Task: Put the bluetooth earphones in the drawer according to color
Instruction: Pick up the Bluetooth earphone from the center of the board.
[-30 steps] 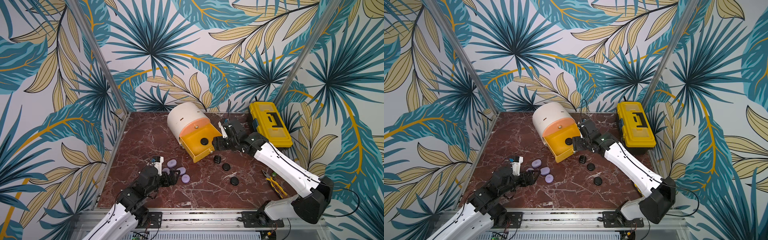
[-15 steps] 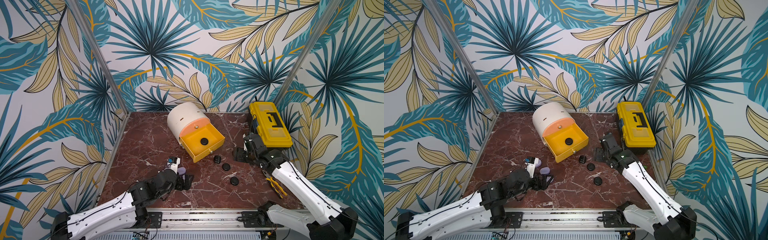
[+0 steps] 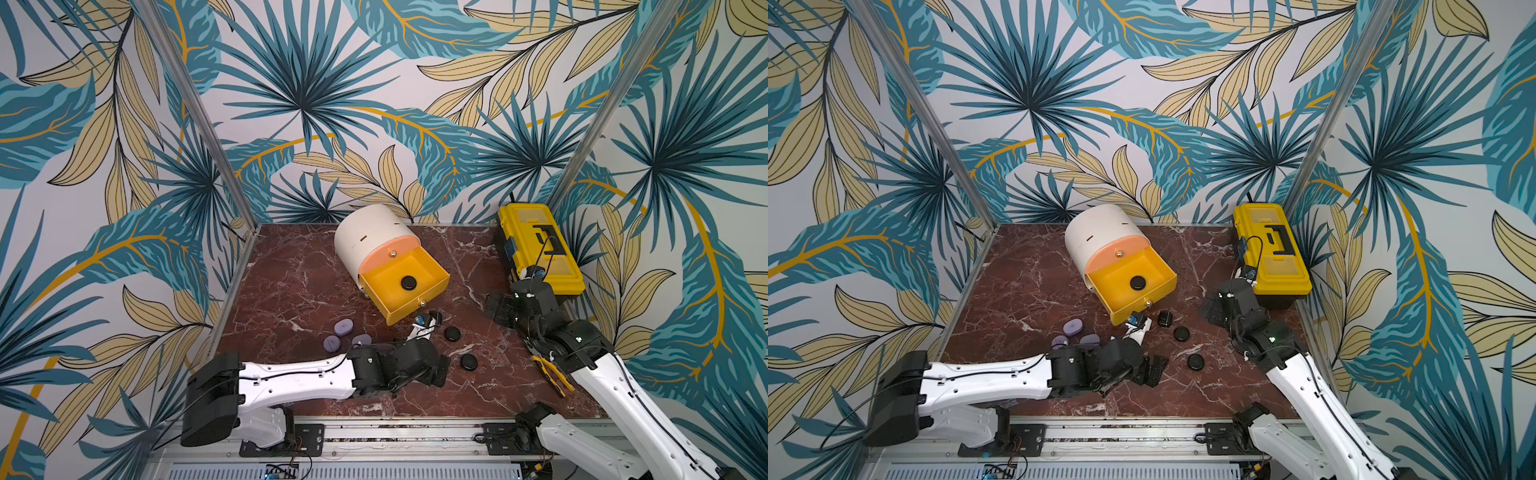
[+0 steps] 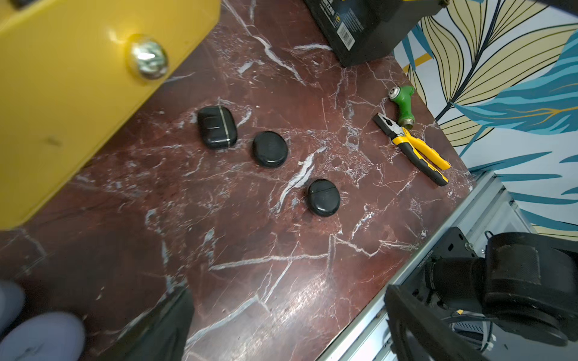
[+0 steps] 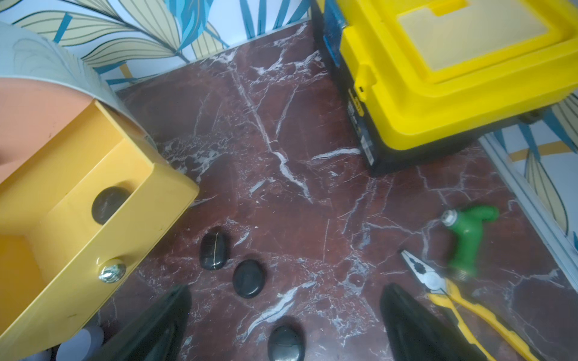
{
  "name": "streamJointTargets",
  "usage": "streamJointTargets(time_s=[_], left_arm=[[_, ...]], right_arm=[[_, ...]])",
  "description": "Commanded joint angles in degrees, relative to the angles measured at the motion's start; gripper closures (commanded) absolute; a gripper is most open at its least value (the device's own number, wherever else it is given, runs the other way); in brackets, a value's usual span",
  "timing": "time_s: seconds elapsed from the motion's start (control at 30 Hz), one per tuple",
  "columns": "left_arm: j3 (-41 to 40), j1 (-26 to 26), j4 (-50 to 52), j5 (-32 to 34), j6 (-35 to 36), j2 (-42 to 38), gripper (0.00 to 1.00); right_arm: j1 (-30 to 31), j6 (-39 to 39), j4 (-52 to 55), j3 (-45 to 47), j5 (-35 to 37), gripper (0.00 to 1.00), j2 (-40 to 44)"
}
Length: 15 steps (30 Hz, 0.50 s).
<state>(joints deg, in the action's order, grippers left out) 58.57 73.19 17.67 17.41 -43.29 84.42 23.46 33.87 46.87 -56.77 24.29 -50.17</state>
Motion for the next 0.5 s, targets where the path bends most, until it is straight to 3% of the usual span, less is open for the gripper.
streamJointTargets(time_s=[0.0,0.47], left_arm=[[7.83,0.38,1.35,-1.67,2.48,5.88,0.0],[34.13,0.69,11.95,-4.54,9.62,34.37,0.0]], right_arm=[[-1.41,1.76,3.68,0.36,3.89,0.01,1.28],[-8.27,1.3,10.54,-2.33,3.13,0.01,4.42]])
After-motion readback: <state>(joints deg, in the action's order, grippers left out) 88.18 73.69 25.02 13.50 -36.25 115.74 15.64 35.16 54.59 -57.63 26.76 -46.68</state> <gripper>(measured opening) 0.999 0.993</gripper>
